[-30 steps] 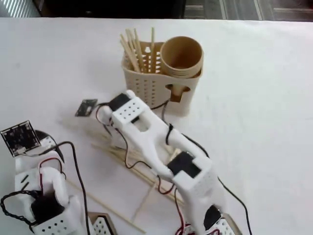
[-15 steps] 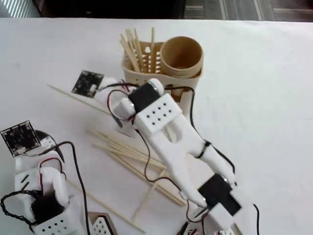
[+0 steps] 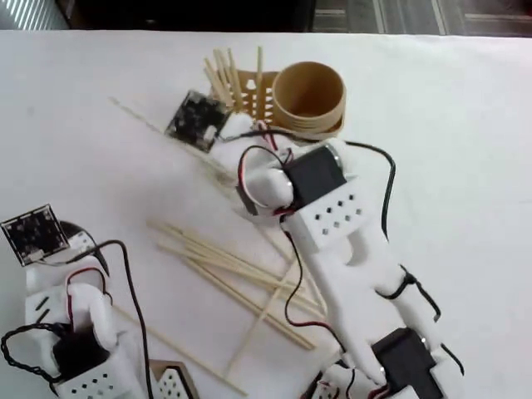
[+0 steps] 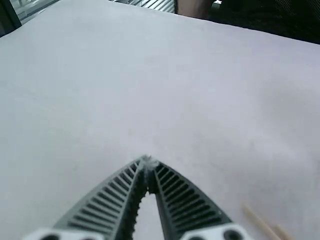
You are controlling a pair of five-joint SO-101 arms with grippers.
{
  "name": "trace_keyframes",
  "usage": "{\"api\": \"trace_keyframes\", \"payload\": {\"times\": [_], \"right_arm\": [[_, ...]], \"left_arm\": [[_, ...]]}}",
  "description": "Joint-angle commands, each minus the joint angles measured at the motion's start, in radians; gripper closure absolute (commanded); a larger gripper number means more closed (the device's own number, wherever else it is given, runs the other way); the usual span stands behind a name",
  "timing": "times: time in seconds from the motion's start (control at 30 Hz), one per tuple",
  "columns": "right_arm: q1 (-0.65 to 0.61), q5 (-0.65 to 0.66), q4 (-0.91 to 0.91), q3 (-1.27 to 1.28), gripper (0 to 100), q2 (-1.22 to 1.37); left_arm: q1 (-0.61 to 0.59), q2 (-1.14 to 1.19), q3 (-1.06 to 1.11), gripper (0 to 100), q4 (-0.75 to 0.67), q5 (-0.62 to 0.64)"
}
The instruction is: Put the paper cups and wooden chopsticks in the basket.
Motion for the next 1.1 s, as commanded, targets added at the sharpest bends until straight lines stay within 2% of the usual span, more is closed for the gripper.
{"api": "trace_keyframes", "payload": {"times": [0.0, 0.23, 0.4, 0.47, 0.6, 0.83, 0.93, 1.07], "right_arm": [[0.016, 0.051, 0.005, 0.146, 97.8, -0.028], [0.018, 0.120, -0.248, 0.539, 97.8, -0.024], [0.010, 0.124, -0.351, 0.683, 97.2, -0.022], [0.010, 0.121, -0.355, 0.690, 93.2, -0.022], [0.005, 0.117, -0.341, 0.674, 78.8, -0.024], [-0.147, 0.064, -0.343, 0.609, 77.4, -0.022], [-0.226, 0.028, -0.349, 0.600, 71.4, -0.018], [-0.245, -0.041, -0.397, 0.543, 64.6, 0.073]], "left_arm": [[-0.002, -0.012, -0.018, 98, -0.021, 0.005], [-0.002, -0.012, -0.018, 98, -0.021, 0.005], [-0.002, -0.012, -0.018, 98, -0.021, 0.005], [-0.002, -0.012, -0.018, 98, -0.021, 0.005], [-0.002, -0.012, -0.018, 98, -0.021, 0.005], [-0.001, -0.012, -0.018, 98, -0.021, 0.005], [-0.001, -0.012, -0.018, 98, -0.021, 0.005], [0.025, -0.012, -0.017, 98, -0.021, 0.003]]}}
